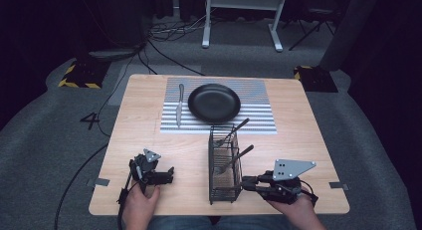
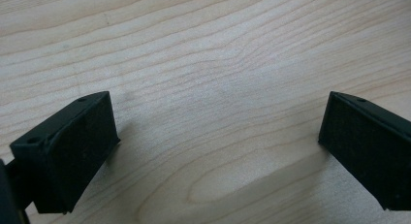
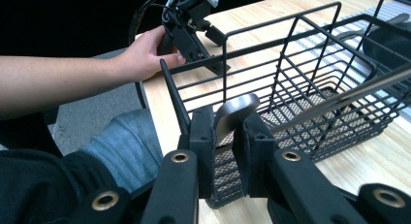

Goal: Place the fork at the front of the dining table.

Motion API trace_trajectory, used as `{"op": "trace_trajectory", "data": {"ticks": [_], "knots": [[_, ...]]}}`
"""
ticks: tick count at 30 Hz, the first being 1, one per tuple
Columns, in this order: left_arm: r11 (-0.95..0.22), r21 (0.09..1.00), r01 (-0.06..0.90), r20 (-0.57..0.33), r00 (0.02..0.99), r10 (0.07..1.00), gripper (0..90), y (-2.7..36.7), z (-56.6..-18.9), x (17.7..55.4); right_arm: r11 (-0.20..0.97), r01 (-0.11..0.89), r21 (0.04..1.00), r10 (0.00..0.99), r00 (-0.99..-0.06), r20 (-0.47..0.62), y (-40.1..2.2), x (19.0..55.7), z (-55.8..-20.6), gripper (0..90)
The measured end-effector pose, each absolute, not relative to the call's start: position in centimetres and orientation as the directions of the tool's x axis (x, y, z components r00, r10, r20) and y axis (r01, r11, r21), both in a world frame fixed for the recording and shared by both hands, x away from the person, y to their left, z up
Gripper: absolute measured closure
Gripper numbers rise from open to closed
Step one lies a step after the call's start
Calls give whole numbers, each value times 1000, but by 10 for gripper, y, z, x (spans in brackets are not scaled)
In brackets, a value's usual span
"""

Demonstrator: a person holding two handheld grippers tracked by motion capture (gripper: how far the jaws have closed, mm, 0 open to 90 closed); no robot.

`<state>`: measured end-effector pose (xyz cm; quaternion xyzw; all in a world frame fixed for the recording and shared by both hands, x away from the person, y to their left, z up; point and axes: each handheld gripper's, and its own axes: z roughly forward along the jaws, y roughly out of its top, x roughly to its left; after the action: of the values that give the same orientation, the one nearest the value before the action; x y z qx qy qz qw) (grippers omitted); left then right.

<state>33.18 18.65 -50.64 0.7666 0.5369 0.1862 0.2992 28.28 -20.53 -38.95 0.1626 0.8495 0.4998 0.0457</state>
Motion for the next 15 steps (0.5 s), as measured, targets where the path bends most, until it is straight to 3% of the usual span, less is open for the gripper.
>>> {"op": "trace_trajectory", "data": {"ticks": [15], "knots": [[-245, 659, 711, -36, 354, 935, 4, 187, -506, 332, 411, 199, 890, 321, -945, 64, -194, 290, -376, 799]]}}
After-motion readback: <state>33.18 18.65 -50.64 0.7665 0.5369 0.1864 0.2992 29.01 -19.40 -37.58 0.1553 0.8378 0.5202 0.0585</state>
